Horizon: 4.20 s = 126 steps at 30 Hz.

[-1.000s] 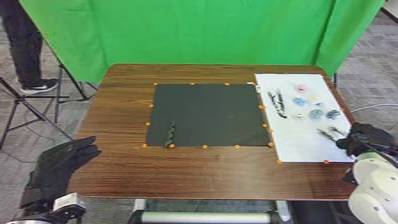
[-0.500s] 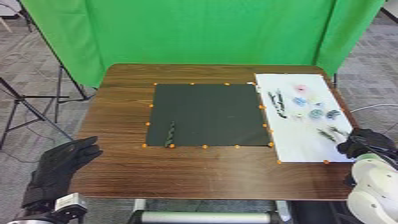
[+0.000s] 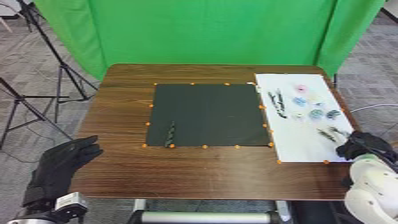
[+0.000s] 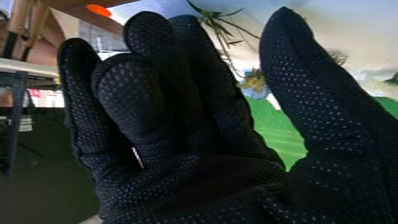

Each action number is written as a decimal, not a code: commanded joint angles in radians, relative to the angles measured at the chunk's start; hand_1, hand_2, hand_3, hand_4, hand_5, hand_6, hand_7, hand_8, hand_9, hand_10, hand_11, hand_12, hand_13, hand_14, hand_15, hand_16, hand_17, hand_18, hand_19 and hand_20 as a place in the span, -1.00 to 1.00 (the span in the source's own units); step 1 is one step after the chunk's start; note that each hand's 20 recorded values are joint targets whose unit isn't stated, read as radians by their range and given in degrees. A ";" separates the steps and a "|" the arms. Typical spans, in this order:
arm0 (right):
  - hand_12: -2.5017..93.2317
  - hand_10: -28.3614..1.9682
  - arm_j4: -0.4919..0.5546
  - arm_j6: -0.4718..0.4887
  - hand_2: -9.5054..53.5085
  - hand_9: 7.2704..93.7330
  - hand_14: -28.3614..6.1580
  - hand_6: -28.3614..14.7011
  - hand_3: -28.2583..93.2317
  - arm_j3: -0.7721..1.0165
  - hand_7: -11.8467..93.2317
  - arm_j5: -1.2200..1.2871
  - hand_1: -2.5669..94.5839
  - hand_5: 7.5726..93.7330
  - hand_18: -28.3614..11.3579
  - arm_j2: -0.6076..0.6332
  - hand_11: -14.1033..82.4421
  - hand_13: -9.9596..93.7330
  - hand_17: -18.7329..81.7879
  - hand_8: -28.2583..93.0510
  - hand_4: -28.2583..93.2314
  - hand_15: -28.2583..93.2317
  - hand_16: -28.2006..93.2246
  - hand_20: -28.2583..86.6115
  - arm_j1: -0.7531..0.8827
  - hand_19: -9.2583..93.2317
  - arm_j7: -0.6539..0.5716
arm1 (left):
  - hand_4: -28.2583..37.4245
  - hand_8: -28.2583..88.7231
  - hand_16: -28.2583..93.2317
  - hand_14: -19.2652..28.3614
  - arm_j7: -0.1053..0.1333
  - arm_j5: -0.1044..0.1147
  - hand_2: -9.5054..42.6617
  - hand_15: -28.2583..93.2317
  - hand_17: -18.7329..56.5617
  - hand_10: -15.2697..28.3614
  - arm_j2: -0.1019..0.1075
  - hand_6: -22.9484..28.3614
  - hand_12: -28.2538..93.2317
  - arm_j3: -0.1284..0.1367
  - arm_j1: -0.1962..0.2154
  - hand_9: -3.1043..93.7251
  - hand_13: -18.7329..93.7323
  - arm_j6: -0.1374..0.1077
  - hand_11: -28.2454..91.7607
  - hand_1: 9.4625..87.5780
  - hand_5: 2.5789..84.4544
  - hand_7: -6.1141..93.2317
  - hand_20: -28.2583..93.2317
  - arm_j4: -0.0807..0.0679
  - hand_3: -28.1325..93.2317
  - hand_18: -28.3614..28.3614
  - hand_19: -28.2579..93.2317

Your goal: Arrange flowers

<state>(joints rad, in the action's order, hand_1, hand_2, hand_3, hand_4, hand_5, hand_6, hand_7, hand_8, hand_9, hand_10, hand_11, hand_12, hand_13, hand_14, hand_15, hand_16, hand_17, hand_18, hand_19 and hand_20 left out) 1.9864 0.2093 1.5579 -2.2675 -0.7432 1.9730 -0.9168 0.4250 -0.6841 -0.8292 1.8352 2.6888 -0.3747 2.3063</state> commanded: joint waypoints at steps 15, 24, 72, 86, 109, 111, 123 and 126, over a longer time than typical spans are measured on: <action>-0.45 -0.26 -0.048 -0.078 -0.92 0.59 0.06 -0.02 0.66 -0.041 -0.29 0.024 0.03 0.58 -0.82 -0.018 0.26 0.64 0.15 -0.33 -1.00 0.64 -0.17 -0.71 -0.015 1.00 -0.022 | -0.75 -0.68 -0.75 0.98 -0.015 -0.001 -0.40 0.49 -0.75 0.77 -0.004 0.52 -0.36 -0.003 -0.003 -0.07 -0.16 0.013 0.18 -0.55 0.19 -0.52 -0.25 0.001 0.78 0.74 0.42; -0.36 -0.02 -0.049 -0.134 -0.95 0.76 0.22 0.12 0.65 -0.050 -0.22 0.016 0.16 0.72 -0.71 -0.021 0.25 0.78 0.22 -0.31 -1.00 0.60 -0.13 -0.62 -0.018 1.00 -0.015 | -0.75 -0.68 -0.75 0.98 -0.034 -0.007 -0.39 0.49 -0.75 0.77 -0.017 0.52 -0.36 -0.001 -0.015 -0.07 -0.16 0.022 0.18 -0.55 0.19 -0.52 -0.25 0.001 0.78 0.74 0.42; -0.36 0.03 -0.062 -0.150 -1.00 0.86 0.24 0.12 0.73 -0.781 -0.30 -0.054 0.16 0.83 -0.69 -0.297 0.25 0.84 0.25 -0.20 -0.99 0.63 -0.10 -0.49 -0.658 1.00 0.128 | -0.75 -0.68 -0.75 0.99 -0.054 -0.005 -0.39 0.49 -0.75 0.77 0.000 0.52 -0.36 0.023 -0.018 -0.07 -0.16 0.025 0.18 -0.55 0.19 -0.52 -0.25 0.001 0.78 0.74 0.42; -0.38 0.03 -0.204 0.011 -1.00 0.87 0.24 0.12 0.73 -0.838 -0.30 -0.112 0.15 0.83 -0.70 -0.469 0.27 0.85 0.25 -0.19 -0.98 0.63 -0.10 -0.47 -0.645 1.00 0.097 | -0.74 -0.68 -0.75 0.98 -0.093 -0.034 -0.39 0.49 -0.75 0.77 -0.028 0.52 -0.36 0.030 -0.059 -0.07 -0.16 0.053 0.18 -0.54 0.19 -0.52 -0.26 -0.002 0.78 0.74 0.42; -0.39 0.07 -0.156 0.093 -1.00 0.90 0.26 0.17 0.72 -0.832 -0.30 -0.088 0.11 0.86 -0.73 -0.518 0.28 0.89 0.26 -0.19 -0.93 0.62 -0.11 -0.46 -0.587 1.00 0.079 | -0.73 -0.68 -0.75 0.99 -0.094 -0.041 -0.39 0.49 -0.75 0.77 -0.025 0.52 -0.36 0.030 -0.058 -0.07 -0.16 0.051 0.18 -0.54 0.19 -0.52 -0.26 0.000 0.79 0.74 0.42; -0.39 0.07 -0.153 0.077 -1.00 0.90 0.26 0.17 0.72 -0.840 -0.30 -0.088 0.10 0.86 -0.73 -0.513 0.28 0.90 0.26 -0.20 -0.93 0.62 -0.11 -0.47 -0.592 1.00 0.078 | -0.73 -0.68 -0.75 0.99 -0.100 -0.044 -0.39 0.49 -0.75 0.77 -0.025 0.52 -0.36 0.032 -0.059 -0.07 -0.16 0.054 0.18 -0.54 0.19 -0.52 -0.26 0.000 0.79 0.74 0.42; -0.38 -0.02 -0.193 0.034 -1.00 0.86 0.16 0.10 0.69 -0.863 -0.30 -0.172 -0.03 0.83 -0.81 -0.488 0.27 0.86 0.21 -0.24 -0.92 0.62 -0.10 -0.59 -0.633 1.00 0.066 | -0.73 -0.68 -0.75 0.98 -0.094 -0.041 -0.38 0.49 -0.75 0.77 -0.028 0.52 -0.36 0.028 -0.049 -0.07 -0.16 0.051 0.18 -0.54 0.19 -0.52 -0.26 0.002 0.79 0.74 0.42; -0.38 -0.03 -0.208 0.031 -1.00 0.86 0.16 0.10 0.69 -0.858 -0.29 -0.193 0.00 0.83 -0.81 -0.490 0.27 0.86 0.21 -0.23 -0.92 0.62 -0.10 -0.61 -0.634 1.00 0.065 | -0.73 -0.68 -0.75 0.98 -0.100 -0.045 -0.39 0.49 -0.75 0.77 -0.029 0.52 -0.36 0.023 -0.059 -0.07 -0.16 0.056 0.18 -0.54 0.19 -0.52 -0.26 -0.001 0.79 0.74 0.42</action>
<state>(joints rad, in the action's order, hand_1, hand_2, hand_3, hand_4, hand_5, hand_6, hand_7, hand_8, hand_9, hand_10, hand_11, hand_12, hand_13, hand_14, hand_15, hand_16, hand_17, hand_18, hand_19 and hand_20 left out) 1.8276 0.2572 0.6987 -2.4259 -1.2484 1.3441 -0.8389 0.3325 -0.7227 -0.8518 1.8689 2.6269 -0.3312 2.3032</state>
